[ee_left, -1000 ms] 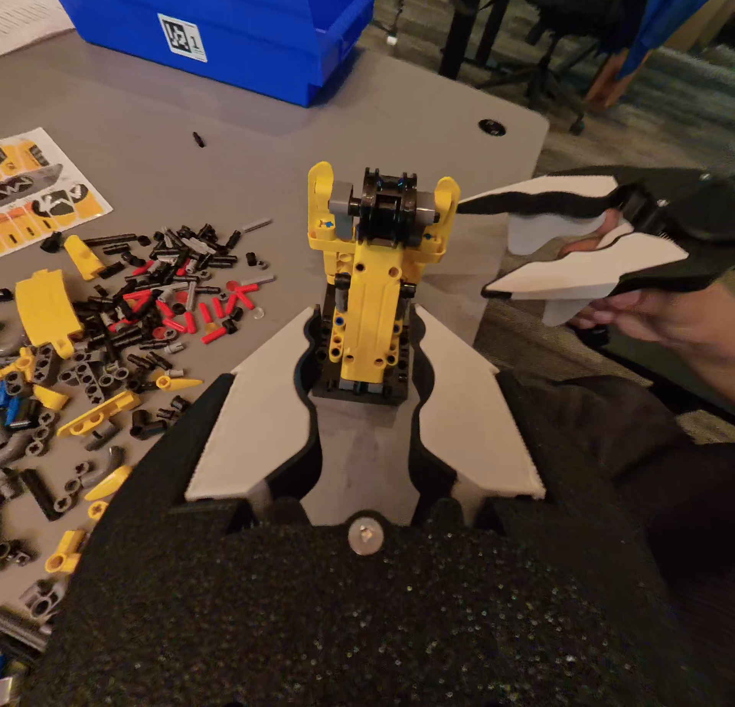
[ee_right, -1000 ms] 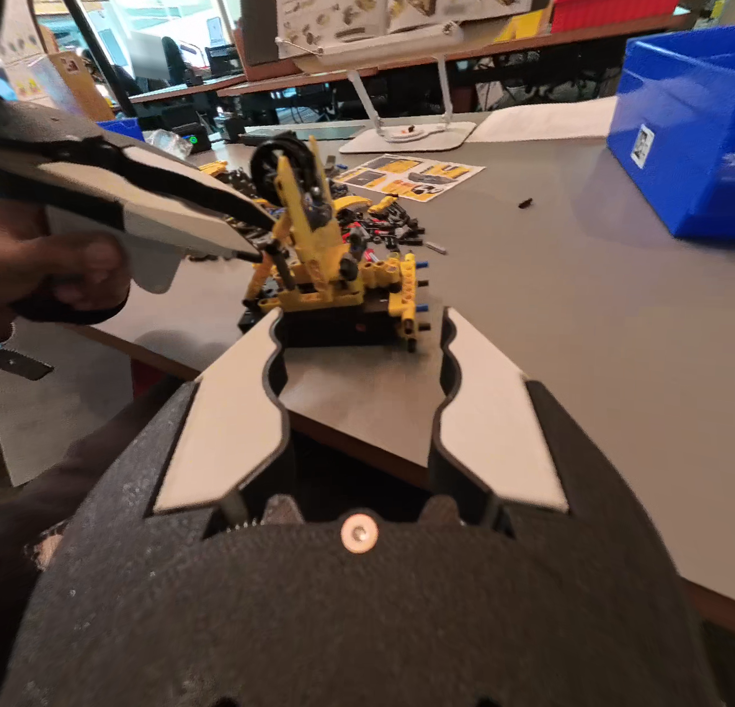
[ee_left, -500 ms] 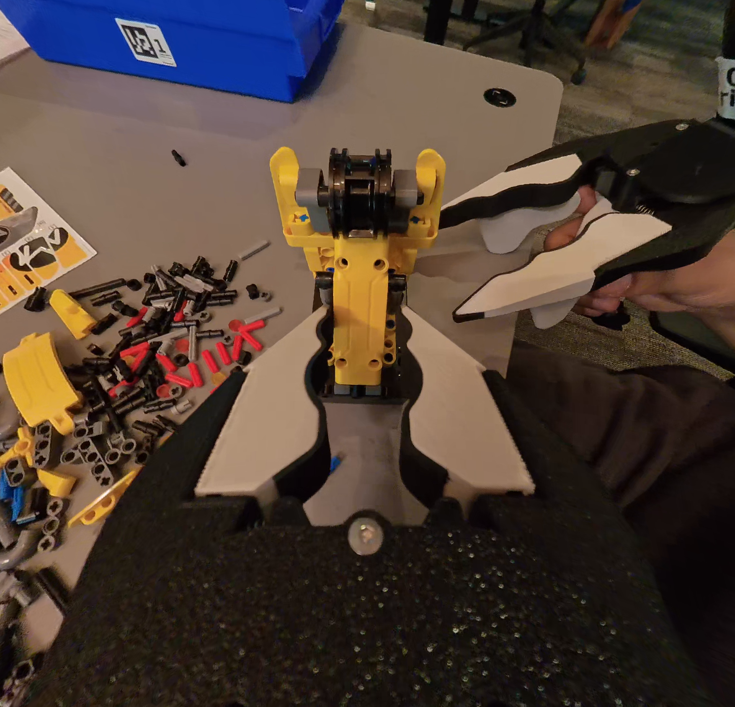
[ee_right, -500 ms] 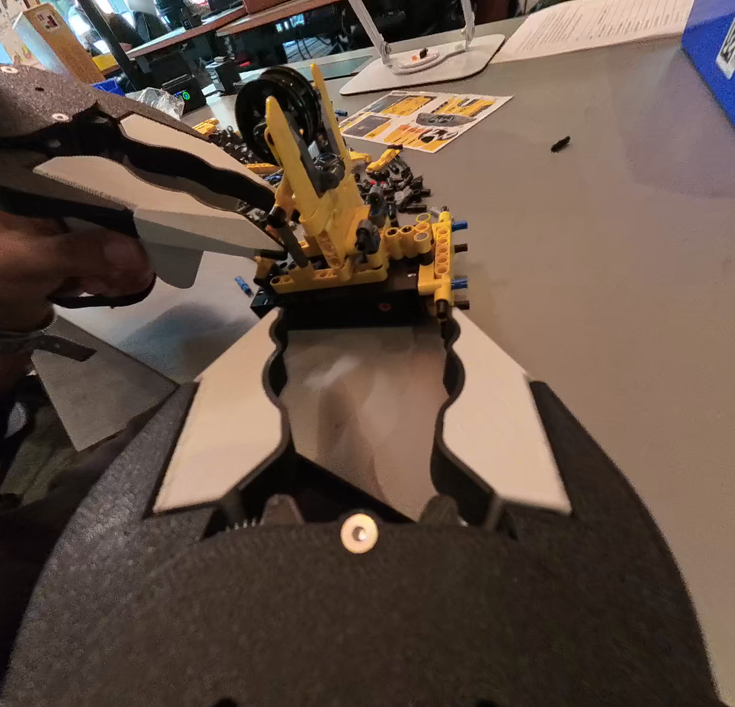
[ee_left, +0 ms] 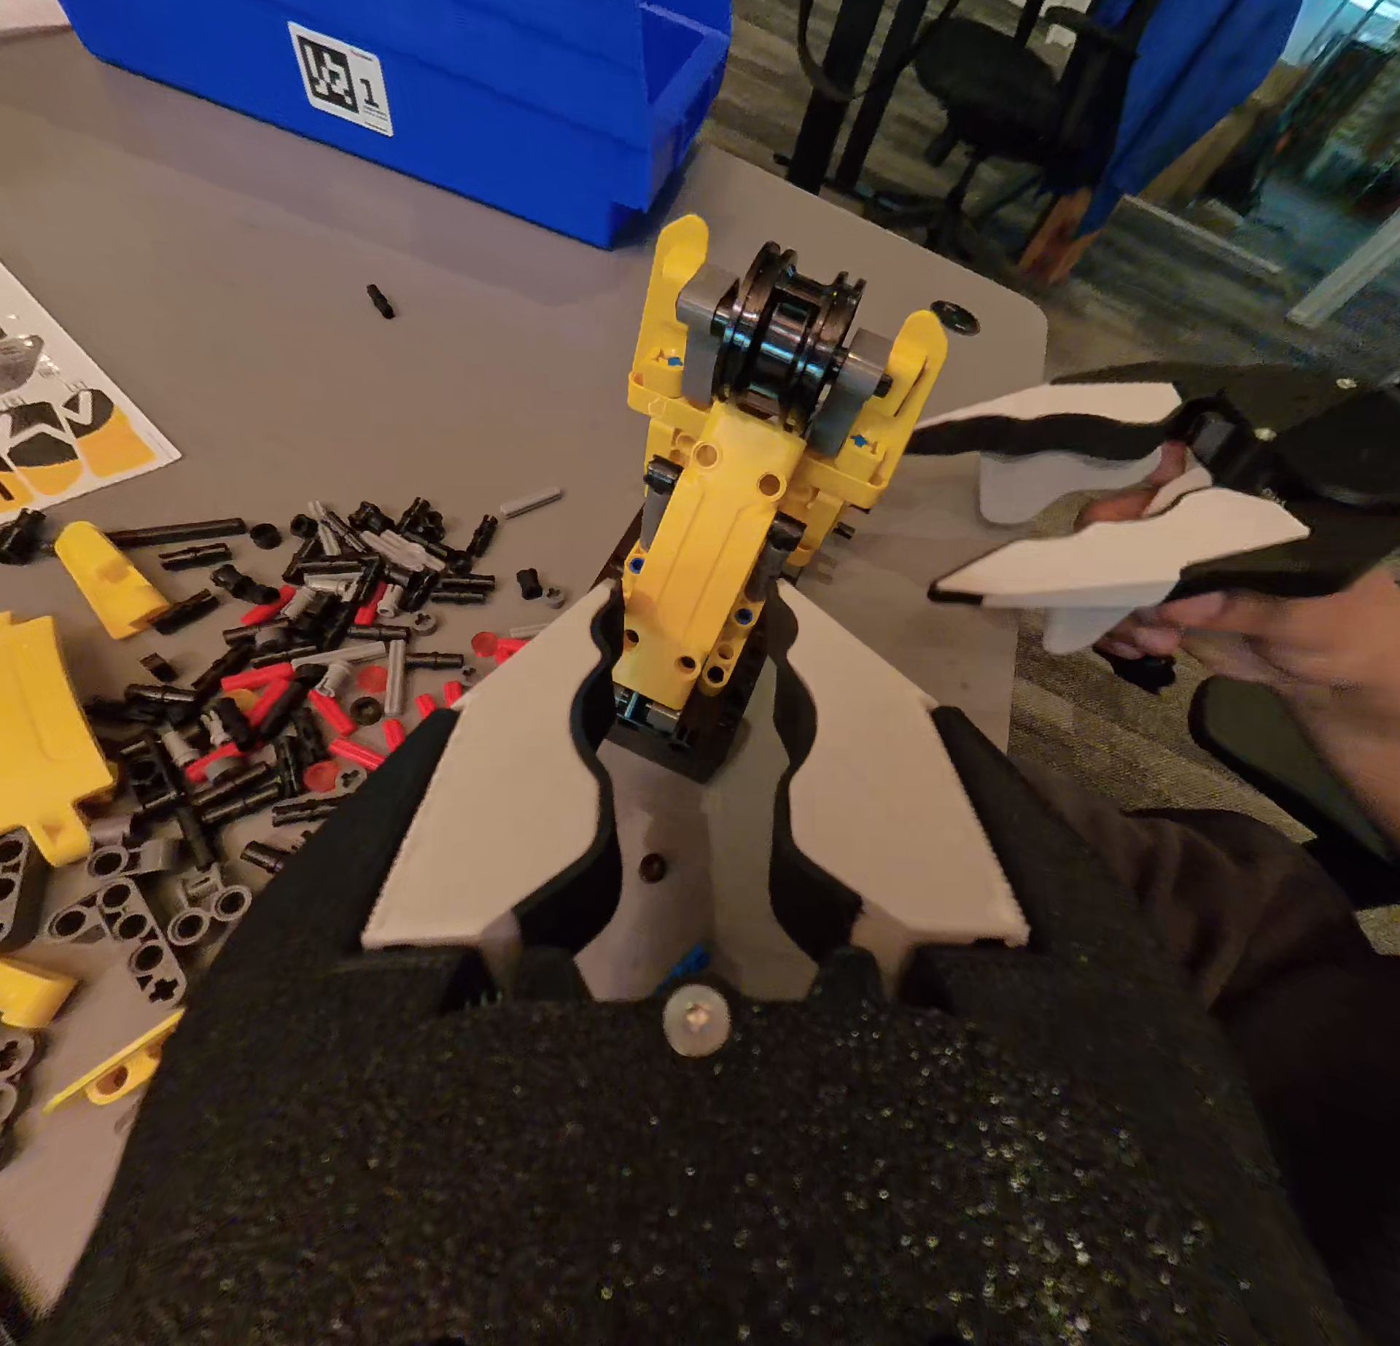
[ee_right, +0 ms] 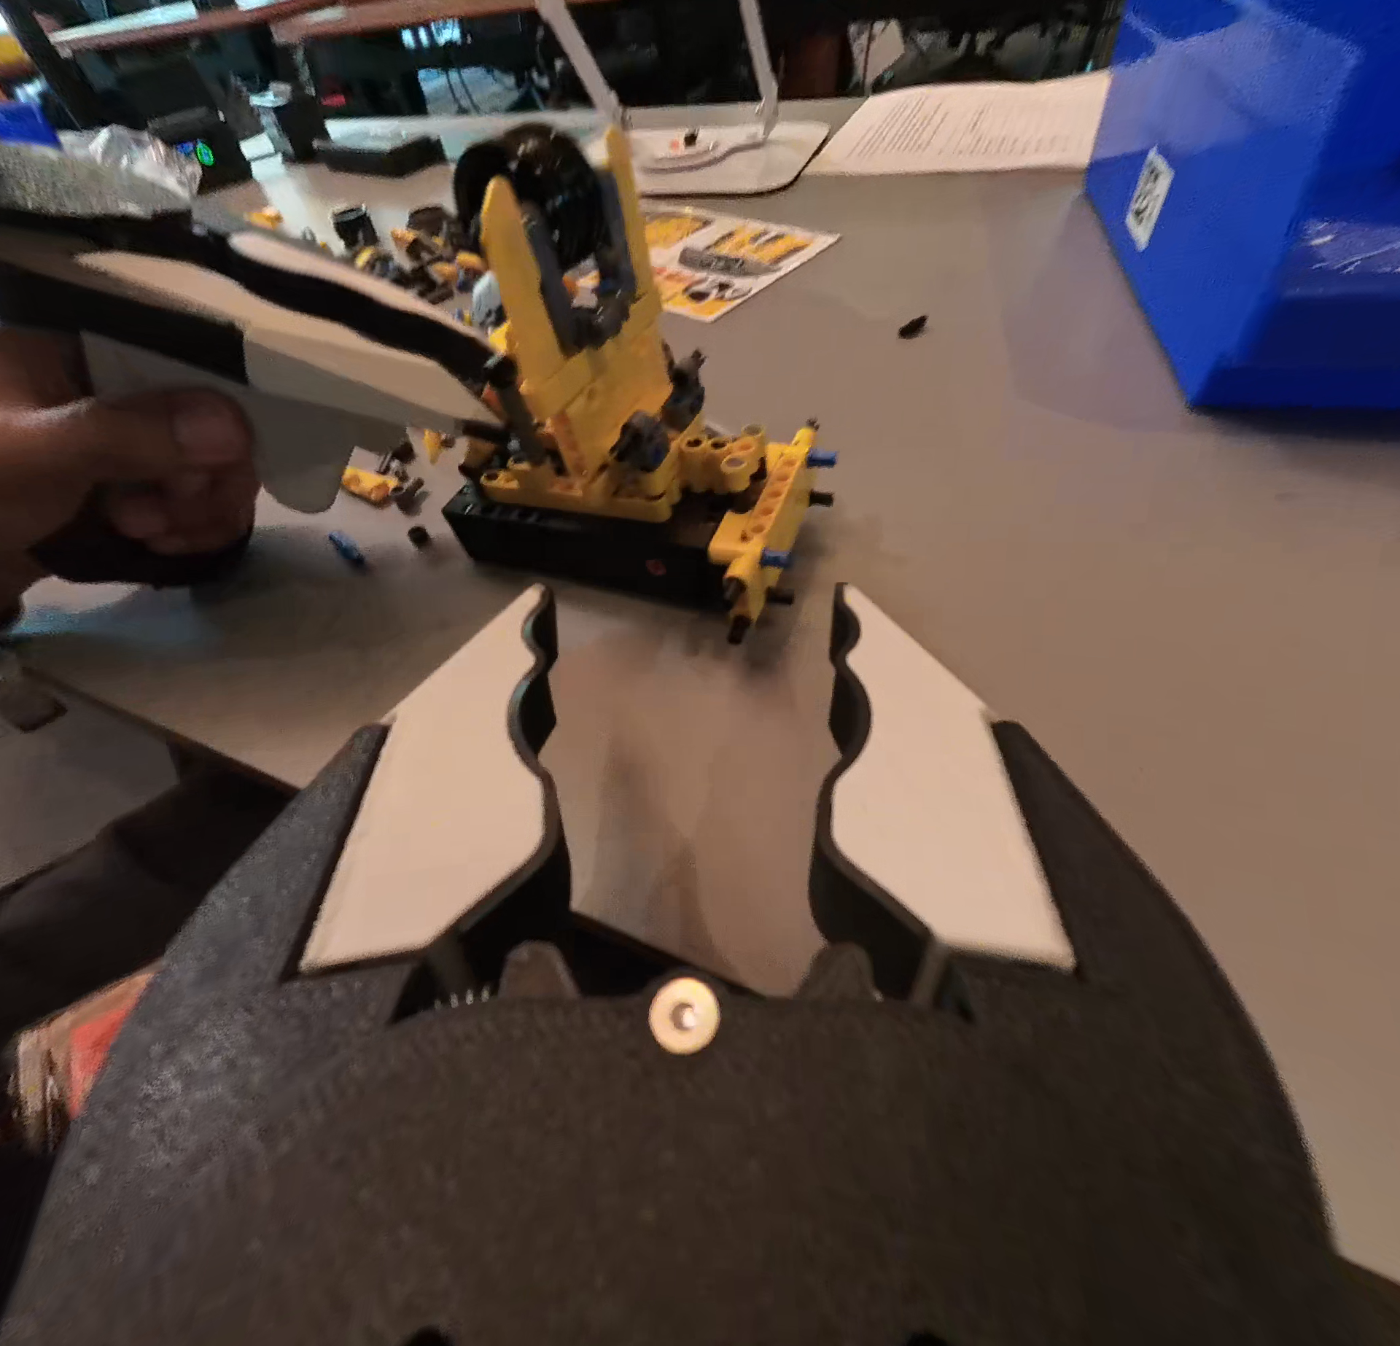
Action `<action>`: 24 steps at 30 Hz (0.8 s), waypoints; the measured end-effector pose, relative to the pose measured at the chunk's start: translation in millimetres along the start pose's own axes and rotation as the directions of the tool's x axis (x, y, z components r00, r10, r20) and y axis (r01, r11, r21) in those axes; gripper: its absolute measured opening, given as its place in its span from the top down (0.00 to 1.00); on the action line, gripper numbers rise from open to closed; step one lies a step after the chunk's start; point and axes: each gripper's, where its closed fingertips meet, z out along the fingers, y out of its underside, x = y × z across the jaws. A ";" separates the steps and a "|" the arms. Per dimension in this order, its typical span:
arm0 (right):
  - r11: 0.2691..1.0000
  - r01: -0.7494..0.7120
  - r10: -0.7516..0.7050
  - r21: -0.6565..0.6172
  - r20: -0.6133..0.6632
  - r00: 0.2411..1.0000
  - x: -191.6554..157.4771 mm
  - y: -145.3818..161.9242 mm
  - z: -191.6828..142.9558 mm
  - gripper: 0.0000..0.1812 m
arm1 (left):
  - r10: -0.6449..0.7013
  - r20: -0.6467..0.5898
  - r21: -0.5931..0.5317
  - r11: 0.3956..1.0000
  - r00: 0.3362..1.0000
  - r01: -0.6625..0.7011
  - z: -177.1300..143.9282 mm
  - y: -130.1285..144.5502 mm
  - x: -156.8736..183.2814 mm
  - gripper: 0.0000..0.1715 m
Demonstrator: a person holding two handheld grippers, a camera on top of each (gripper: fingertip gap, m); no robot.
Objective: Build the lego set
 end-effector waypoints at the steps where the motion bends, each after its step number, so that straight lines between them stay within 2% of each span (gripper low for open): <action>1: 1.000 -0.006 0.006 0.016 -0.001 1.000 4.2 -4.7 -0.4 0.61 | -0.002 0.000 0.002 1.000 1.000 0.002 -0.3 -0.2 -0.2 0.78; 5: 0.997 -0.076 0.074 0.033 0.071 0.995 14.0 -15.8 4.9 0.61 | 0.023 0.024 -0.009 1.000 0.999 -0.022 0.8 1.4 0.2 0.78; 8: 0.982 -0.177 0.187 -0.069 0.202 0.961 4.6 -3.5 14.8 0.61 | 0.043 0.049 -0.032 0.999 0.998 -0.042 2.5 4.4 -0.9 0.78; 9: 0.977 -0.196 0.212 -0.090 0.242 0.947 -0.5 -1.9 16.5 0.64 | 0.050 0.055 -0.031 0.998 0.997 -0.048 2.6 4.1 -0.8 0.78; 12: 0.973 -0.215 0.228 -0.077 0.267 0.936 -7.1 -4.9 18.2 0.61 | 0.057 0.065 -0.034 0.998 0.996 -0.055 2.6 4.4 -1.5 0.78; 15: 0.990 -0.122 0.136 -0.075 0.231 0.963 -10.0 0.1 18.6 0.61 | 0.050 0.061 -0.034 0.998 0.997 -0.048 1.7 4.5 -2.2 0.78; 18: 0.993 0.038 -0.015 -0.114 0.199 0.980 -13.2 11.0 17.2 0.61 | 0.047 0.042 -0.039 0.998 0.998 -0.046 0.2 5.5 -1.9 0.78; 21: 0.978 0.152 -0.121 -0.140 0.213 0.970 -16.6 14.9 12.2 0.66 | 0.045 0.024 -0.044 0.998 0.999 -0.044 -1.0 6.3 -0.7 0.78; 24: 0.975 0.192 -0.169 -0.114 0.186 0.968 -8.2 7.7 13.1 0.76 | 0.055 0.023 -0.047 0.997 0.998 -0.053 -1.5 6.9 -0.6 0.78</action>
